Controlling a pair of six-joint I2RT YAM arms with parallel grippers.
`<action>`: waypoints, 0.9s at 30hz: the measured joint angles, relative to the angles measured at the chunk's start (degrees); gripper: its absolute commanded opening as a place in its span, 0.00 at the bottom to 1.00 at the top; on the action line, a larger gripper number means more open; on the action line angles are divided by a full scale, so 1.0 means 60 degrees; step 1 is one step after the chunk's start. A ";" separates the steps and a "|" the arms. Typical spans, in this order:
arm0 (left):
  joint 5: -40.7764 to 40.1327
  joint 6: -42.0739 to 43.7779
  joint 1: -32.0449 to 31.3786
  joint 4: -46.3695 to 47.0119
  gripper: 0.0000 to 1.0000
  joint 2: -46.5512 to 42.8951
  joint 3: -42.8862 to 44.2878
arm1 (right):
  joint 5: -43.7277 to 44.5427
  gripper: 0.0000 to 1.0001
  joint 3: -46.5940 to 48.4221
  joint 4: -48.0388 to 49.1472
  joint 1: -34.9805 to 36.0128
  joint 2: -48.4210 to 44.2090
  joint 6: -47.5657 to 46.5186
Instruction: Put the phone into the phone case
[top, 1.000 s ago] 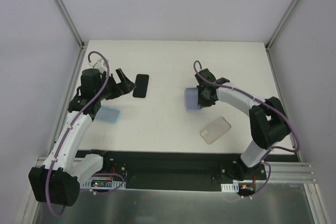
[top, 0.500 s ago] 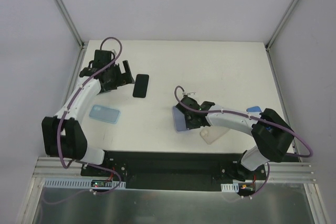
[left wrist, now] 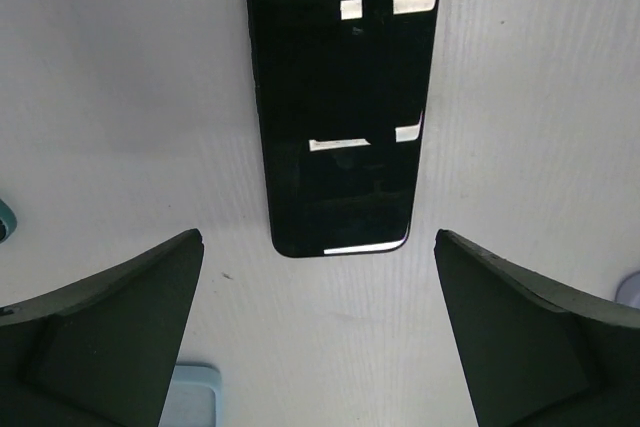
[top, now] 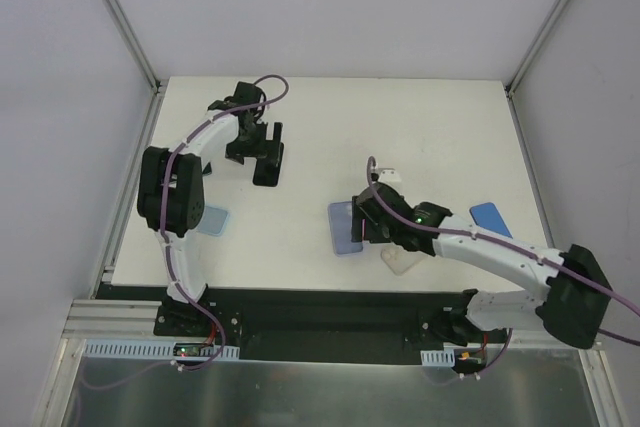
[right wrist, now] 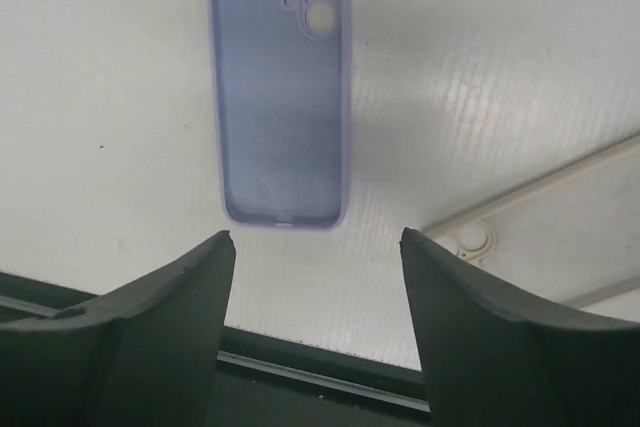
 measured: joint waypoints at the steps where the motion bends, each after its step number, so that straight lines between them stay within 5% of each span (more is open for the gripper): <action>1: -0.0025 0.0062 -0.0022 -0.0036 0.99 0.0215 0.0073 | 0.0011 0.77 -0.0091 0.0007 0.0000 -0.0372 0.0000; 5: -0.0178 0.0317 -0.0026 -0.0164 0.99 0.0801 0.0321 | 0.0157 0.89 -0.0452 -0.0047 -0.0004 -0.1829 -0.0011; 9: -0.0262 0.0605 -0.0051 -0.0193 0.99 0.1282 0.0670 | 0.0361 0.89 -0.0630 -0.0168 -0.0004 -0.2495 -0.0011; 23: -0.0262 0.1075 -0.0532 -0.0266 0.99 0.2211 0.1410 | 0.0525 0.89 -0.0696 -0.0404 0.0000 -0.2386 -0.0011; 27: -0.0415 0.1086 -0.0601 -0.0262 0.91 0.2320 0.1548 | 0.0557 0.89 -0.0696 -0.0430 -0.0004 -0.2361 -0.0015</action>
